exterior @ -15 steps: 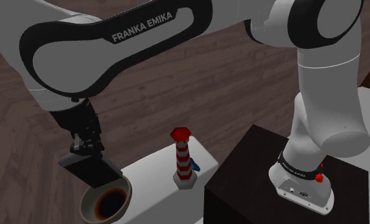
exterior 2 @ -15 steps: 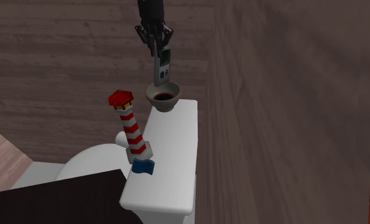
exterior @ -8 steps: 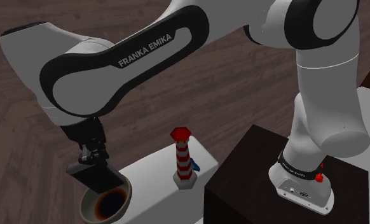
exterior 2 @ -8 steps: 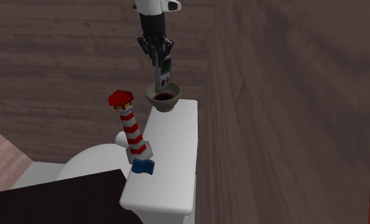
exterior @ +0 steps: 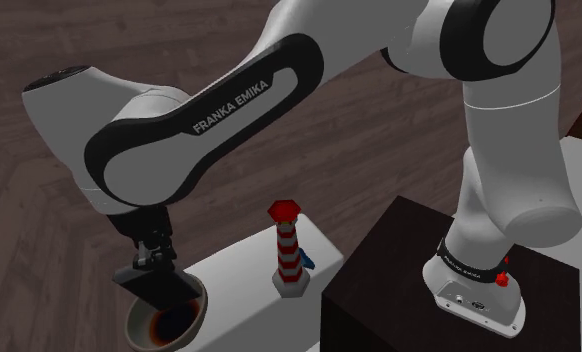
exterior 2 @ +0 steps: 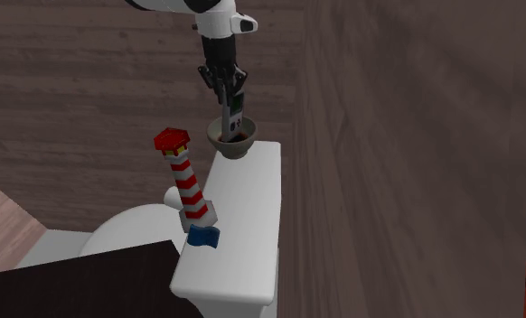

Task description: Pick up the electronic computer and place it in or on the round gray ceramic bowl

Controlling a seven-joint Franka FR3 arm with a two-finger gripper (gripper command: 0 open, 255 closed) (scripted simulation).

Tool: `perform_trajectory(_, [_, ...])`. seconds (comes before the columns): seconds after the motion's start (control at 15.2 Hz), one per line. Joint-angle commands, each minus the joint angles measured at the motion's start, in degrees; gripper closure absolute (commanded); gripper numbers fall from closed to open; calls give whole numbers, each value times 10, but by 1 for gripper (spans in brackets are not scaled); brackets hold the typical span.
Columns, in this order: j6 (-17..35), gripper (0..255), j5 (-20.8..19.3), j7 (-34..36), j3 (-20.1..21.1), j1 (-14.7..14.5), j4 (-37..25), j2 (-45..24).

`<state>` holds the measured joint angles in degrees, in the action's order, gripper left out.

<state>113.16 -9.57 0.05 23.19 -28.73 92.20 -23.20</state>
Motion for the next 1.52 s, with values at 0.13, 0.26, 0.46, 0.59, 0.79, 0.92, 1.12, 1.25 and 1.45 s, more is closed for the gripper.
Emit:
perform_trajectory(0.13, [1,255,0,0,0,0,1,0])
perform_trajectory(0.26, [1,255,0,0,0,0,1,0])
perform_trajectory(0.46, [1,0,0,0,0,0,1,0])
perform_trajectory(0.59, [1,0,0,0,0,0,1,0])
perform_trajectory(0.79, [-33,0,5,-4,2,0,-25,9])
perform_trajectory(0.92, [-65,0,8,-6,4,-1,-52,15])
perform_trajectory(1.12, [-65,0,8,-6,4,-1,-51,15])
perform_trajectory(1.25, [-65,0,8,-6,4,-1,-52,15])
perform_trajectory(1.45, [-65,0,8,-6,4,-1,-52,15])
